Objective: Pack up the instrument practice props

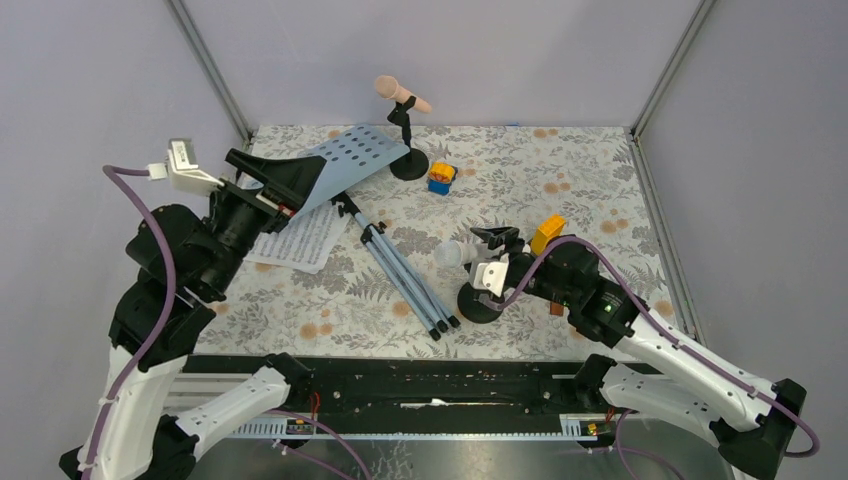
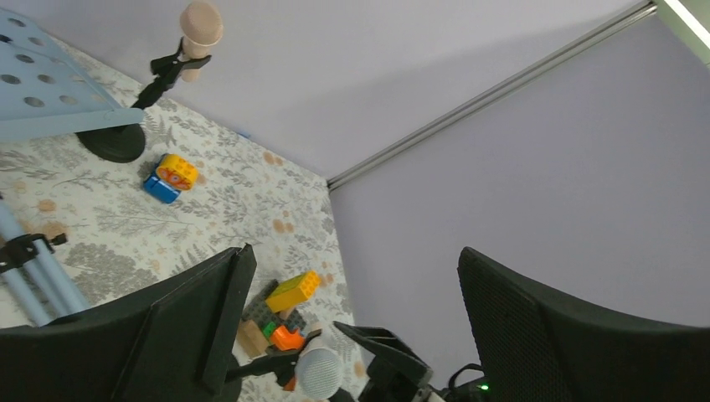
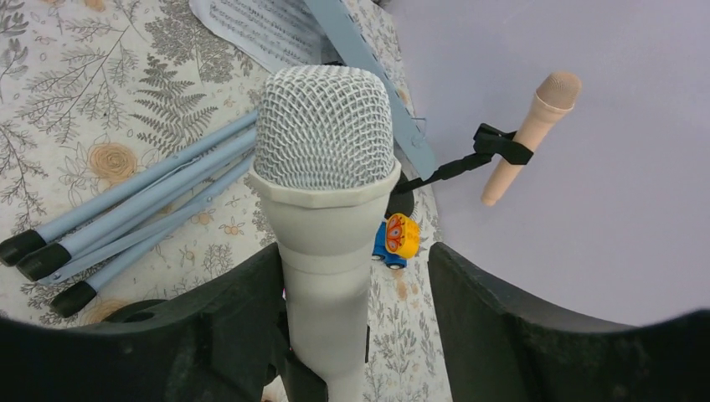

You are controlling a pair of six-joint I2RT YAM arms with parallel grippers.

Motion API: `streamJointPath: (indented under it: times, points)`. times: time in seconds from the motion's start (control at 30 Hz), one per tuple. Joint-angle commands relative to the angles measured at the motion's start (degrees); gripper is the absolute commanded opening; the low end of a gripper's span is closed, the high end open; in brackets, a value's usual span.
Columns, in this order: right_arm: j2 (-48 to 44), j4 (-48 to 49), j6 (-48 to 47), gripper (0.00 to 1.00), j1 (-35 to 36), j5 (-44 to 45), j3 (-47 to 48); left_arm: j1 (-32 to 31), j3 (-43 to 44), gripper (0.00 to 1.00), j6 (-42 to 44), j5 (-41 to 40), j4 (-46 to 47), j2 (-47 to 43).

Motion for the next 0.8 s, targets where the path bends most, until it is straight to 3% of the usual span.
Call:
streamJointPath:
  times: [0.0, 0.1, 0.2, 0.37, 0.5, 0.67, 0.77]
  points:
    - [0.50, 5.64, -0.73, 0.68, 0.29, 3.21, -0.18, -0.08, -5.69, 0.99, 6.28, -3.40, 4.22, -2.13]
    - [1.25, 4.68, -1.26, 0.66, 0.27, 3.14, -0.44, -0.08, -18.73, 0.99, 11.85, -3.70, 11.45, -8.00]
    - [2.01, 4.70, -1.38, 0.57, 0.28, 3.49, -0.72, -0.08, -36.37, 0.99, 15.34, 2.53, 24.90, -14.40]
    - [3.22, 5.47, 0.20, 0.46, 0.27, 3.04, -0.34, -0.08, -60.38, 0.99, 13.91, 8.53, 49.00, -18.10]
    - [3.44, 5.72, 0.64, 0.38, 0.29, 2.51, -0.57, -0.15, -71.59, 0.99, 14.92, 11.00, 65.32, -13.84]
    - [3.40, 5.60, 0.98, 0.27, 0.29, 2.18, -0.94, -1.85, -79.31, 0.99, 21.59, 21.30, 92.64, -4.38]
    - [3.60, 5.41, 1.70, 0.02, 0.24, 3.10, -0.64, -4.33, -82.64, 0.99, 26.19, 23.57, 108.17, 2.92]
